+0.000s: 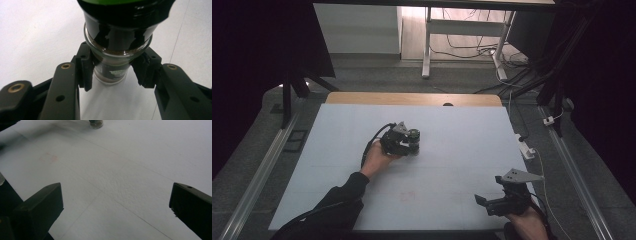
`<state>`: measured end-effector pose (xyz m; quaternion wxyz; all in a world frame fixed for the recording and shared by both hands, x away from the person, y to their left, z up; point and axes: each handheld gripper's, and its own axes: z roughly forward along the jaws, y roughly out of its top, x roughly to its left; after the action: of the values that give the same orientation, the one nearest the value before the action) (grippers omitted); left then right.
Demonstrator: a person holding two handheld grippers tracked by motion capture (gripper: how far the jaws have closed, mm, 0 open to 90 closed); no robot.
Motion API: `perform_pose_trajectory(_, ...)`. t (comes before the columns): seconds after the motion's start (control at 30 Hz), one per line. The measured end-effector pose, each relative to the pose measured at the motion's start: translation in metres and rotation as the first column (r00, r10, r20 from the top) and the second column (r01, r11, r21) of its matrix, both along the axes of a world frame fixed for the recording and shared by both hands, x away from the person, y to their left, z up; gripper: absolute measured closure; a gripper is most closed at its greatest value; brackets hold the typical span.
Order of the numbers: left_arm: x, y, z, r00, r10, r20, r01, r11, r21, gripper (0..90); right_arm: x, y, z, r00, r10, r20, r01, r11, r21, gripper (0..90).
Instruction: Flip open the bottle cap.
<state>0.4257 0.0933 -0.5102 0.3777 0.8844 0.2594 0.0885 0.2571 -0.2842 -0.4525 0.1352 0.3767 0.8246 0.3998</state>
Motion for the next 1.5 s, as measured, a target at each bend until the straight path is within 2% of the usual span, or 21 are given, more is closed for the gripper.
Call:
perform_pose_trajectory(0.47,-0.001,0.0,-0.001,1.0,0.001,0.01,-0.001,1.0,0.0,53.7,0.012,0.032,0.009,0.9968,0.079,0.013,-0.08,0.996,0.037,0.0)
perform_pose_trajectory(0.63,-0.001,0.0,-0.001,0.9999,0.001,0.012,-0.001,1.0,0.0,53.8,0.018,0.046,0.013,0.9937,0.111,0.015,-0.112,0.992,0.05,0.0)
perform_pose_trajectory(0.7,-0.001,0.0,-0.001,0.9999,0.001,0.012,-0.001,1.0,0.0,53.8,0.023,0.054,0.015,0.9903,0.137,0.022,-0.138,0.988,0.075,0.0)
perform_pose_trajectory(0.83,-0.001,0.0,-0.001,0.9999,0.001,0.013,-0.001,1.0,0.0,53.8,0.03,0.063,0.015,0.9883,0.151,0.019,-0.152,0.985,0.084,0.0)
perform_pose_trajectory(1.07,-0.002,0.0,-0.002,0.9999,0.004,0.017,-0.004,1.0,0.0,53.8,0.039,0.079,0.016,0.9856,0.164,0.04,-0.167,0.984,0.069,0.0)
perform_pose_trajectory(1.37,-0.002,0.0,-0.002,0.9999,0.003,0.016,-0.003,1.0,0.0,53.8,0.057,0.099,0.013,0.9826,0.184,0.024,-0.185,0.982,0.042,0.0)
perform_pose_trajectory(1.5,-0.001,0.0,-0.002,0.9999,0.002,0.016,-0.002,1.0,0.001,53.8,0.064,0.11,0.012,0.9828,0.182,0.032,-0.182,0.983,0.009,0.0)
